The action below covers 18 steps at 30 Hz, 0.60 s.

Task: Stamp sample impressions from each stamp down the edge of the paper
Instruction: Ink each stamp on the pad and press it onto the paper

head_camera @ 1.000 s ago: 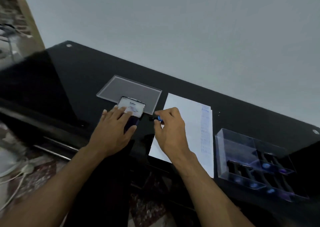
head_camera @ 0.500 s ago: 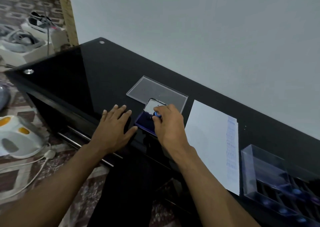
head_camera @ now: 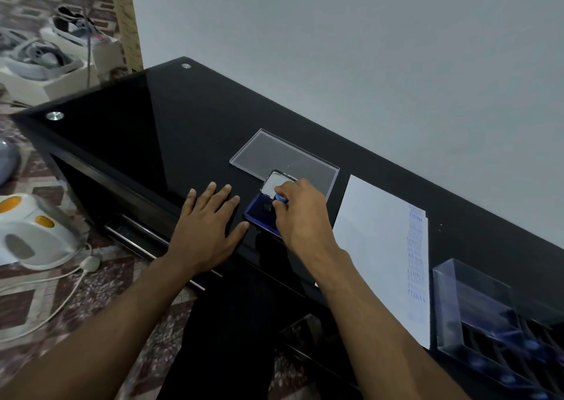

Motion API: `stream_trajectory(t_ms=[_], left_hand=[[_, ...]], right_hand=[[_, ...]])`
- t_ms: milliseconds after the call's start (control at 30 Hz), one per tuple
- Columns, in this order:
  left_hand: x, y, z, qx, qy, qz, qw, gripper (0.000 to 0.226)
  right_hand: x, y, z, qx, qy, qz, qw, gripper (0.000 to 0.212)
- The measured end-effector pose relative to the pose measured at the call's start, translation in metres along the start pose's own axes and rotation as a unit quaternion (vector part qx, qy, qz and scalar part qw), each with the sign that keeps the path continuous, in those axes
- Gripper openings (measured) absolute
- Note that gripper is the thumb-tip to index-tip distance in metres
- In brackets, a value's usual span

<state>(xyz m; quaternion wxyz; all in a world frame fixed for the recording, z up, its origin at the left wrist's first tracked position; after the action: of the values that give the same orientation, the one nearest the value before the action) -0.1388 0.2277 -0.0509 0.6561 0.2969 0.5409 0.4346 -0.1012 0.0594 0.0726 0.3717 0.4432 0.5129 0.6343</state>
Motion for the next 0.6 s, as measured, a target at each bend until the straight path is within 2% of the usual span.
stream_trajectory(t_ms=[167,267,600], left_hand=[[0.0005,-0.0018,-0.0009,-0.012,-0.001,0.007,1.0,0.075],[0.0005,-0.0026,-0.0007,-0.014,0.0,0.012,1.0,0.073],[0.0004,-0.0049,-0.0007,-0.02,0.004,0.02,1.0,0.073]], right_hand=[[0.001,-0.0061,0.0072,0.036,-0.005,-0.02,0.999,0.024],[0.0005,-0.0083,0.0081,0.065,-0.003,-0.022,0.998,0.03],[-0.0004,-0.0071,0.0068,0.061,0.011,-0.025,0.998,0.032]])
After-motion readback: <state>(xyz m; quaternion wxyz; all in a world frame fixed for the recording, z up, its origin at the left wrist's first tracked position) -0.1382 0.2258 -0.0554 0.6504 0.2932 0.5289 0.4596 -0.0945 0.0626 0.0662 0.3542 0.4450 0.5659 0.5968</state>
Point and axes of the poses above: each hand's wrist, its own z-axis towards the middle knuckle, its own y-axis out of the back of the hand, x = y × z, the point moved 1 cm from there along z, towards the middle knuckle, and after that the axes turned 11 degrees about -z, right-handed, at the moved point
